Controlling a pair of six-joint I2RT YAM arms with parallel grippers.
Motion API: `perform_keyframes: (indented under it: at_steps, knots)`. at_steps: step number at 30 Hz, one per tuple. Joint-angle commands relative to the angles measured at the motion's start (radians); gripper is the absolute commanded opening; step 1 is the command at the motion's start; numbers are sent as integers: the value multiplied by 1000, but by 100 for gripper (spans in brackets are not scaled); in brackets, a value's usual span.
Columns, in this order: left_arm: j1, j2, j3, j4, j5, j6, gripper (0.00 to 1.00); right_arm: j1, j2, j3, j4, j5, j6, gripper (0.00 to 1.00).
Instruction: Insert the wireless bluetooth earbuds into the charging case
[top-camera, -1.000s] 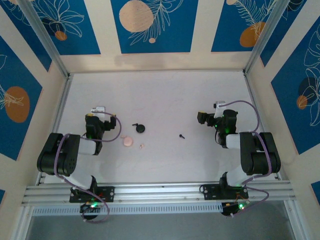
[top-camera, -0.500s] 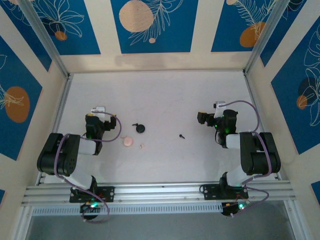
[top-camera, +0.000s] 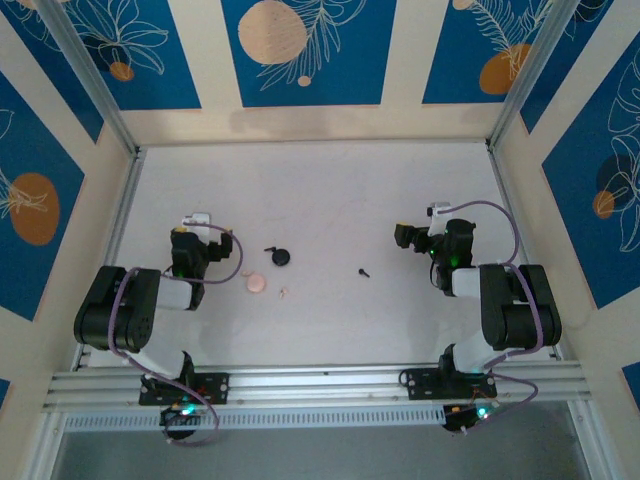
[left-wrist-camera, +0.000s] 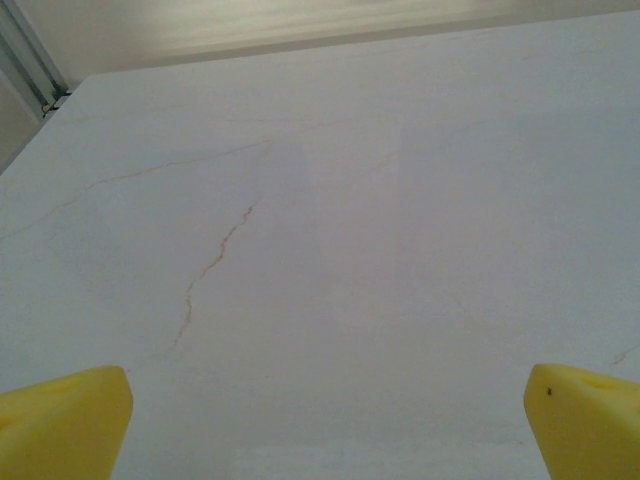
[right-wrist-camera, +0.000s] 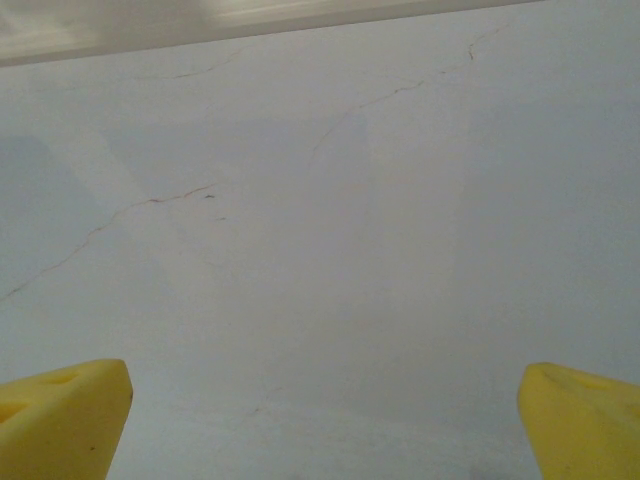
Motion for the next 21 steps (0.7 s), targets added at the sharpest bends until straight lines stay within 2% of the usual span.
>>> perform_keyframes:
  at_steps: [1, 4, 7, 11, 14, 17, 21]
  knots:
    - [4, -9, 15, -3, 14, 11, 100, 0, -3, 5, 20, 7, -13, 99]
    - [2, -46, 24, -47, -3, 10, 100, 10, -25, 13, -3, 37, -12, 99]
    - [-16, -149, 73, -220, -43, 21, 96, 16, -128, 104, -248, 40, 5, 99]
    - [-40, -301, 185, -568, -41, -34, 87, 20, -233, 309, -760, 57, 118, 99]
    - [-71, -385, 284, -842, -47, -127, 82, 38, -263, 445, -1050, 39, 172, 99]
    - [-119, -432, 400, -1140, -47, -215, 76, 81, -288, 535, -1251, 22, 212, 99]
    - [-199, -435, 555, -1500, -57, -326, 73, 146, -324, 578, -1360, -20, 293, 100]
